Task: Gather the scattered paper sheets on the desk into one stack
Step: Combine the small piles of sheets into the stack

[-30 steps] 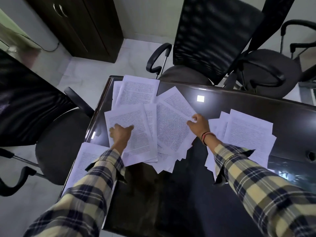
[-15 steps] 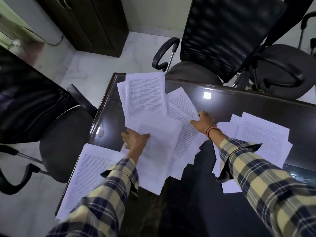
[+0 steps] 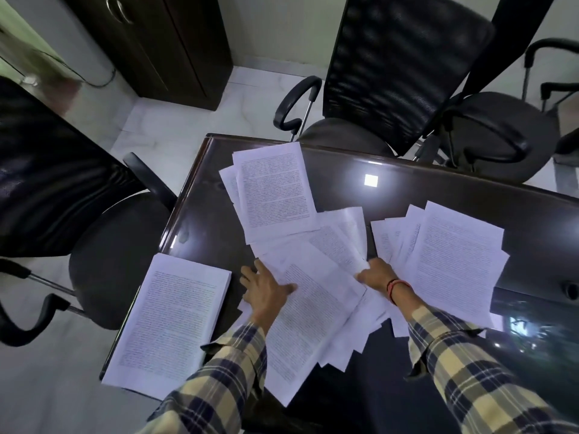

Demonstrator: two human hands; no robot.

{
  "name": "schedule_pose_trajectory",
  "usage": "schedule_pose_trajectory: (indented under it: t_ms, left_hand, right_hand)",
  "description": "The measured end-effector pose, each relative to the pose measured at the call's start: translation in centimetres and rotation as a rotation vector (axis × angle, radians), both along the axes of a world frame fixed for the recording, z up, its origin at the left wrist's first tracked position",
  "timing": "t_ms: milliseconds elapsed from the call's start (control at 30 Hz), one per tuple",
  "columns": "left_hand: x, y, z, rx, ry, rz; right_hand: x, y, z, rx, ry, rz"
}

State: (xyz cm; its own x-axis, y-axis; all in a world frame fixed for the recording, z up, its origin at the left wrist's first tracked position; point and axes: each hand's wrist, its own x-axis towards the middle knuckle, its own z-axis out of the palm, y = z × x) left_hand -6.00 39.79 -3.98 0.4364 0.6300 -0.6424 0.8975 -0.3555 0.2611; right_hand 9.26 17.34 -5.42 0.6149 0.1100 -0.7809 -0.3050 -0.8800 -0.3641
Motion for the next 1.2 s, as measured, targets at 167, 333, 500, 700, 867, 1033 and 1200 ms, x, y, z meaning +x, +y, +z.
schedule_pose_trajectory:
  t_ms: [167,333,500,700,867,1033,1200]
  left_hand:
    - [-2.5,-1.4,0.2,0.008,0.073,-0.006]
    - [-3.9,-0.1,0.5,-0.070,0.044,-0.020]
    - [-4.1,3.1,2.0,-0.148,-0.176,0.074]
    - [-7.1,1.3,1.8,-0.013,-0.090,-0.259]
    - [-8.9,-1.6,0.9,0.055,0.021,-0.404]
    - [-9.1,-2.5,0.6,0.096,0.077,-0.366]
    - [-9.1,-2.3,0.5,-0.062,0.028,-0.245]
  right_hand:
    - [-4.1,-2.8,-0.4,0.040,0.135,-0.165]
    - [-7.9,-5.1,-1.4,0.143,0.158,-0.379]
    - [-11.0,-7.1,-1.4,0.160,0.105,-0.436]
    - [-14.0,-7.9,-1.3,0.147,0.010,-0.538]
    - [-14.9,-7.8,-1.3,0.097,-0.085,-0.506]
    - [-15.8,-6.7,0.0,-0.057,-0.225,-0.385]
    - [-16.3,-5.6,0.8,-0.217,-0.498,-0.130]
